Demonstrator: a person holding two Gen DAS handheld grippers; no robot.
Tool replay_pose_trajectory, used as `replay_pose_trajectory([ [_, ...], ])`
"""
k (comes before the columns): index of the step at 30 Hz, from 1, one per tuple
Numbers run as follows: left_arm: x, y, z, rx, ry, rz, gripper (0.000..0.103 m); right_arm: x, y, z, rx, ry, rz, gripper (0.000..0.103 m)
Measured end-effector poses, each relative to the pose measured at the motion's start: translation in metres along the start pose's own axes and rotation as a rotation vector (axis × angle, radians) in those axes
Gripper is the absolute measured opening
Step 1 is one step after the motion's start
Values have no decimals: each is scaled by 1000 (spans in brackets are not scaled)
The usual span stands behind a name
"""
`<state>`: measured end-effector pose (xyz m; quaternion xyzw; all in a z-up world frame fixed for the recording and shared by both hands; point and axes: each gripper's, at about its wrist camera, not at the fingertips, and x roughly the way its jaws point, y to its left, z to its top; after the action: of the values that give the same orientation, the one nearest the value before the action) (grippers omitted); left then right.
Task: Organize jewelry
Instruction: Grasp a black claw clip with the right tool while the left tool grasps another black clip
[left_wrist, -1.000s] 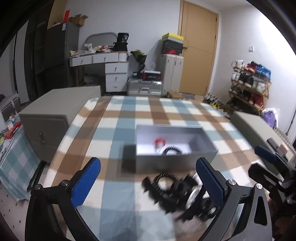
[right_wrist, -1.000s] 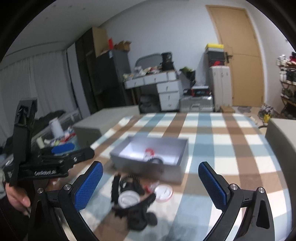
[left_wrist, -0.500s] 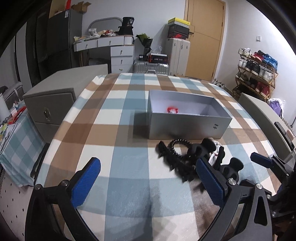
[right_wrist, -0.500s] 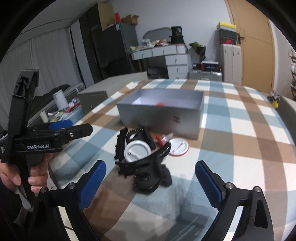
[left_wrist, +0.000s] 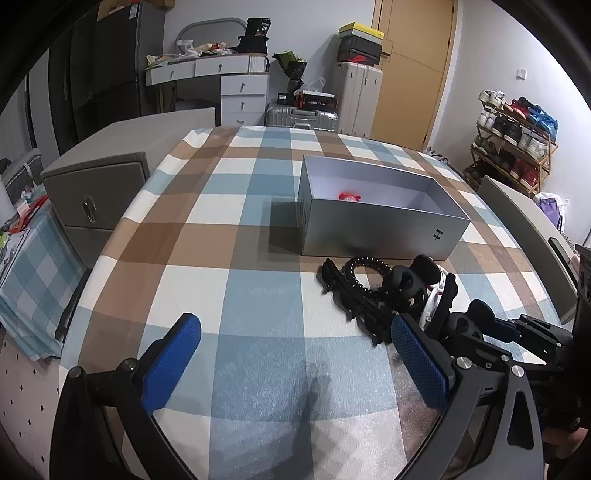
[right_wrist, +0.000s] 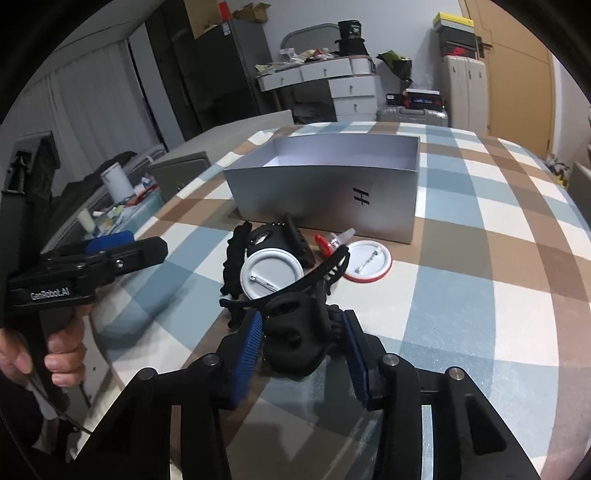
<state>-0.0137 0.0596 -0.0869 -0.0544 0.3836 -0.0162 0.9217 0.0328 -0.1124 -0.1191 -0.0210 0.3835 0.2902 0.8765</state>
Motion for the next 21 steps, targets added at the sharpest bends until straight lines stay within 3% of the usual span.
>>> replay_pose_trajectory([
  [11,6,-4,-1,5,32,-10,101,-13,-8,-3,34,-49,-6,42],
  [21,30,-8,8,-30,126,-12,101,-30,-10,-2,27,-118,-8,42],
])
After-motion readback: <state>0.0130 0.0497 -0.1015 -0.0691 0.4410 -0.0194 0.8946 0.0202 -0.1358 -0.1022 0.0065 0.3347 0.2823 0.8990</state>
